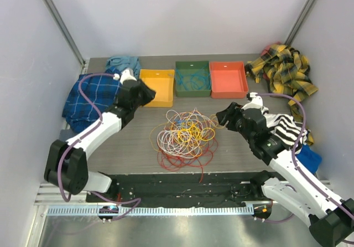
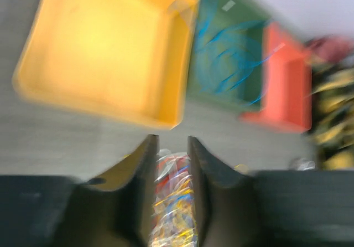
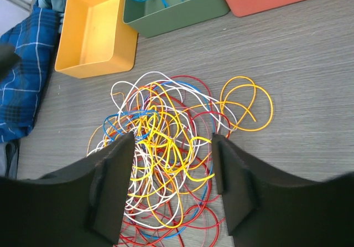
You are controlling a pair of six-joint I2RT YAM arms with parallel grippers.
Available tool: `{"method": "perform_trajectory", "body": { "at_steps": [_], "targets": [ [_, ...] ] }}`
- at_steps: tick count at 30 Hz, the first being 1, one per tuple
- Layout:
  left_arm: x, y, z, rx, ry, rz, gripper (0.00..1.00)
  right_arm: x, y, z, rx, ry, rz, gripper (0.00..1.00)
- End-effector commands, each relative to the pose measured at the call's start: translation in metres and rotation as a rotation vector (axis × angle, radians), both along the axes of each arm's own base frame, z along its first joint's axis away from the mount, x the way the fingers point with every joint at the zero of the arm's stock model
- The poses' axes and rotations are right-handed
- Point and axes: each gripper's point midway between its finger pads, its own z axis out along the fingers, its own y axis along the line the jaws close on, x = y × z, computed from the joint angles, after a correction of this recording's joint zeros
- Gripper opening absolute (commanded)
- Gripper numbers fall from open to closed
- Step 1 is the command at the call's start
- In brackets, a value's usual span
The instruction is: Untangle the cables
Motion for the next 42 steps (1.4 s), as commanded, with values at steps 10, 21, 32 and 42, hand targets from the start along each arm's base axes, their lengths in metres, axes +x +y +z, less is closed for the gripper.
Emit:
{"method": "perform_trajectory", "body": {
  "at_steps": [10,21,32,42],
  "targets": [
    [-0.029,0.017,-0.115,0.161,0.301,0.042,0.00,0.012,0.014,0.034,0.088,-0.060,0.018,0.36],
    [0.014,0.000,-0.151,0.170,0.386,0.040,0.00,0.004,-0.001,0.036,0.050,-0.062,-0.023,0.47],
    [0.075,-0.012,-0.145,0.124,0.347,0.023,0.01,0.004,-0.002,0.025,0.024,-0.038,-0.025,0.49],
    [0.055,-0.025,-0.064,0.023,0.236,-0.063,0.58,0.002,0.015,0.015,-0.005,-0.002,0.087,0.57]
  ]
}}
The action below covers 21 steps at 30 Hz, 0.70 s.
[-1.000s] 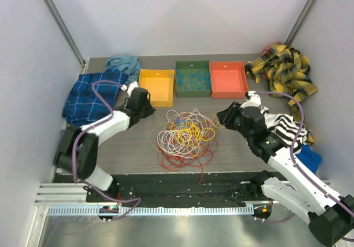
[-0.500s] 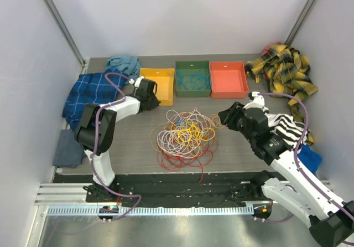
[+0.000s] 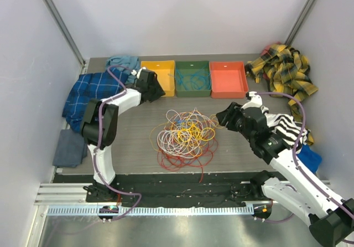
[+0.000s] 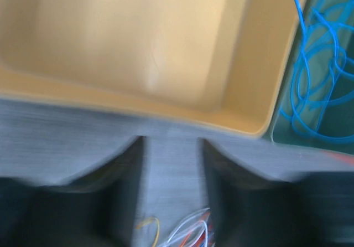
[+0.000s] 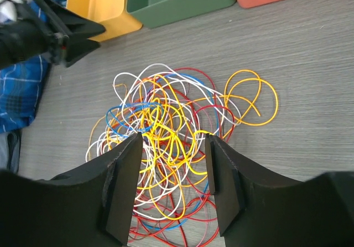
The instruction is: Untangle the cables
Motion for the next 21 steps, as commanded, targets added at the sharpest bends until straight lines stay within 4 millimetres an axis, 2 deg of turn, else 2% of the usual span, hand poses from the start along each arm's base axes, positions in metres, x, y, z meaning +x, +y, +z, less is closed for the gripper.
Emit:
{"method": "perform_trajectory", "body": {
  "at_steps": [1,2,4,5,6,7,8,9,10,11,12,13,15,17,18,20,21],
  "targets": [
    [-0.029,0.001,0.075,-0.069,-0.108,-0.037,0.64,0.005,0.013,0.011,-0.014,-0.021,0.070,0.58],
    [-0.040,0.005,0.108,-0.078,-0.166,-0.040,0.68,0.005,0.015,0.006,-0.025,-0.007,0.081,0.58],
    [-0.066,0.011,0.120,-0.038,-0.159,-0.052,0.74,0.003,0.023,-0.004,-0.049,0.025,0.115,0.59],
    [-0.079,0.016,0.145,-0.016,-0.217,-0.066,0.77,0.003,0.025,-0.007,-0.062,0.033,0.123,0.59],
    [-0.089,0.020,0.156,0.022,-0.246,-0.051,0.80,0.002,0.029,-0.019,-0.099,0.066,0.141,0.59],
    [-0.100,0.022,0.162,0.039,-0.257,-0.055,0.82,0.003,0.029,-0.024,-0.129,0.073,0.132,0.59],
    [-0.116,0.022,0.155,0.071,-0.237,-0.077,0.86,-0.002,0.038,-0.027,-0.156,0.082,0.163,0.59],
    [-0.130,0.028,0.174,0.077,-0.286,-0.063,0.89,-0.002,0.040,-0.031,-0.188,0.086,0.171,0.59],
    [-0.138,0.032,0.174,0.092,-0.288,-0.060,1.00,-0.002,0.044,-0.039,-0.223,0.105,0.177,0.59],
    [-0.155,0.034,0.163,0.117,-0.258,-0.075,1.00,-0.004,0.050,-0.039,-0.247,0.095,0.182,0.59],
    [-0.167,0.038,0.171,0.098,-0.282,-0.070,1.00,-0.004,0.053,-0.041,-0.259,0.098,0.186,0.59],
    [-0.175,0.042,0.170,0.094,-0.285,-0.065,1.00,-0.004,0.056,-0.046,-0.265,0.110,0.191,0.59],
    [-0.198,0.053,0.160,0.075,-0.268,-0.051,1.00,-0.006,0.069,-0.042,-0.249,0.088,0.220,0.57],
    [-0.211,0.063,0.153,0.065,-0.264,-0.027,1.00,-0.006,0.080,-0.040,-0.233,0.084,0.247,0.56],
    [-0.220,0.069,0.142,0.072,-0.245,-0.022,1.00,-0.012,0.089,-0.041,-0.233,0.087,0.281,0.55],
    [-0.230,0.078,0.146,0.047,-0.278,0.004,1.00,-0.016,0.099,-0.048,-0.262,0.102,0.304,0.55],
    [-0.235,0.082,0.138,0.059,-0.265,0.006,1.00,-0.021,0.106,-0.050,-0.270,0.102,0.325,0.54]
  ]
}}
